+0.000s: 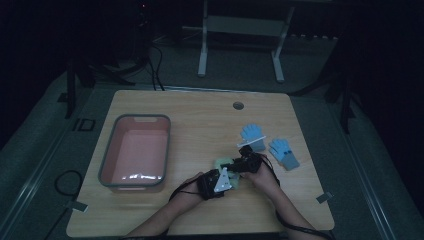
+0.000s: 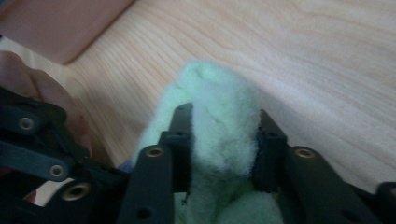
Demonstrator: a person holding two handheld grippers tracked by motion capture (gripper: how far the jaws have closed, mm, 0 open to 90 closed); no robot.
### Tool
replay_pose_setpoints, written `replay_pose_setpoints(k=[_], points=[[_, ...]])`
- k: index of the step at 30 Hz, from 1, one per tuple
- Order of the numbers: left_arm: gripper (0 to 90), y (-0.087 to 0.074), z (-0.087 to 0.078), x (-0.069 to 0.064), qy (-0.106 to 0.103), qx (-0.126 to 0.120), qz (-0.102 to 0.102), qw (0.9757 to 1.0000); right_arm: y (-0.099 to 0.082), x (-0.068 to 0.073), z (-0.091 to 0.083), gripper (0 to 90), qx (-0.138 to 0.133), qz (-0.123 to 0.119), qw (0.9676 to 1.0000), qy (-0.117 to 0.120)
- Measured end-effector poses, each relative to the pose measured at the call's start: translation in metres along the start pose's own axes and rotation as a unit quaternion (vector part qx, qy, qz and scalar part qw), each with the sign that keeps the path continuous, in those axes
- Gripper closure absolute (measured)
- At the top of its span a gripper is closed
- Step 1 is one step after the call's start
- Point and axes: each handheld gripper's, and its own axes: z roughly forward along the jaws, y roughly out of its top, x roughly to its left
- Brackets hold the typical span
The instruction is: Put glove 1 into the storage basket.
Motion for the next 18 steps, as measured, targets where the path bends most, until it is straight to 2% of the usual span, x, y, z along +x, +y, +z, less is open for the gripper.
replay_pose_setpoints(k=[5,6,9,11,12,18], points=[[73.5,0.004,-0.005,0.004,-0.002,0.004,-0.004,1.0,0.004,0.005,-0.006,72.2,-0.013,-0.005,0.9999,-0.005],[73.8,0.008,-0.012,0.008,0.0,0.004,-0.004,1.0,0.008,0.007,-0.007,72.8,-0.014,-0.006,0.9999,-0.007],[73.9,0.013,-0.02,0.011,0.006,0.005,0.0,1.0,0.014,0.011,-0.012,73.0,-0.021,-0.009,0.9997,-0.004],[73.9,0.013,-0.02,0.011,0.006,0.005,0.0,1.0,0.016,0.013,-0.014,73.0,-0.023,-0.01,0.9997,-0.004],[73.9,0.018,-0.029,0.015,0.011,0.004,0.003,0.9999,0.022,0.018,-0.017,73.0,-0.027,-0.017,0.9995,-0.007],[74.0,0.026,-0.044,0.021,0.026,0.01,0.017,0.9995,0.037,0.028,-0.025,73.0,-0.039,-0.023,0.9989,-0.005]])
